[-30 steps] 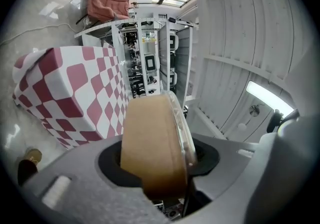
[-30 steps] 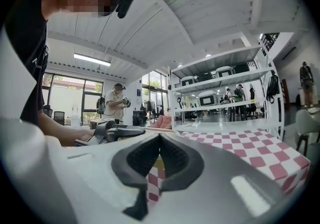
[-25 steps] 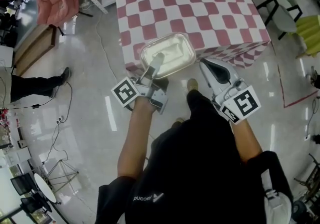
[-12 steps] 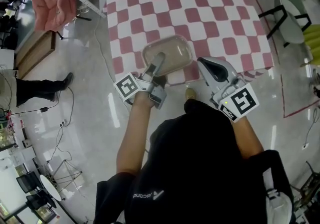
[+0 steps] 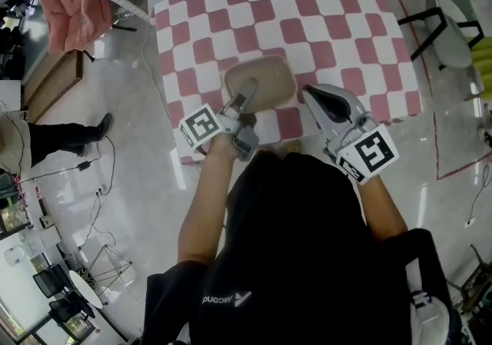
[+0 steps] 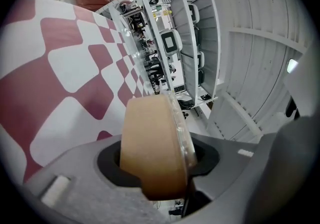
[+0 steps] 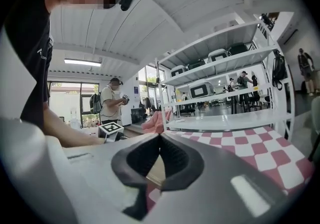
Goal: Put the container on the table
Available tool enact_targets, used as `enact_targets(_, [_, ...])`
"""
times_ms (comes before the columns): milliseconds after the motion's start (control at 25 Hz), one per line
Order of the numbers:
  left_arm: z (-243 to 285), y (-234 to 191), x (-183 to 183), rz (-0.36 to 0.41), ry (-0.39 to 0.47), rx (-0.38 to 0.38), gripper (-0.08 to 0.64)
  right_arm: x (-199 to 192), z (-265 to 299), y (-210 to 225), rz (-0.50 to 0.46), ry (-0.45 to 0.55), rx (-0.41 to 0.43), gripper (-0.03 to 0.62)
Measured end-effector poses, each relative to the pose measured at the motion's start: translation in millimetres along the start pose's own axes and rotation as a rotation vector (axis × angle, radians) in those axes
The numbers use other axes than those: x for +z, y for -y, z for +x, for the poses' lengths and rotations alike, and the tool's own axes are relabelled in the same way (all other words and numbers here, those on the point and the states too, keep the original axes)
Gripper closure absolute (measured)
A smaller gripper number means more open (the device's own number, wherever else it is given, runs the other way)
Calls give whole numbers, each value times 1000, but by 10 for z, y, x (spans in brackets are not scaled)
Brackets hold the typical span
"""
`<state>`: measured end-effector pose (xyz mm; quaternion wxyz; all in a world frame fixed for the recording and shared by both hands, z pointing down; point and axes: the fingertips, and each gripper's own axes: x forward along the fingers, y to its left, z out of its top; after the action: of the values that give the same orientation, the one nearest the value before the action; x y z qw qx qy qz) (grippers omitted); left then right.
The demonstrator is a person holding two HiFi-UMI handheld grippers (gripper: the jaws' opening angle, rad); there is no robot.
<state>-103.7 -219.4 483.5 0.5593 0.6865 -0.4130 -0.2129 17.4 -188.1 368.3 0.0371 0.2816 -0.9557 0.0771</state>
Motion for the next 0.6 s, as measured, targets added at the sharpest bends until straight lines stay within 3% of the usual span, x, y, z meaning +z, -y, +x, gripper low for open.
enact_targets(240, [130,-95,-4,-18,-50,13,362,-18,69,66,15,-1,-41,589])
enact_targets(600, [177,-238,-21,20,-97,84,360,-38,177,48,24,-3,-67,589])
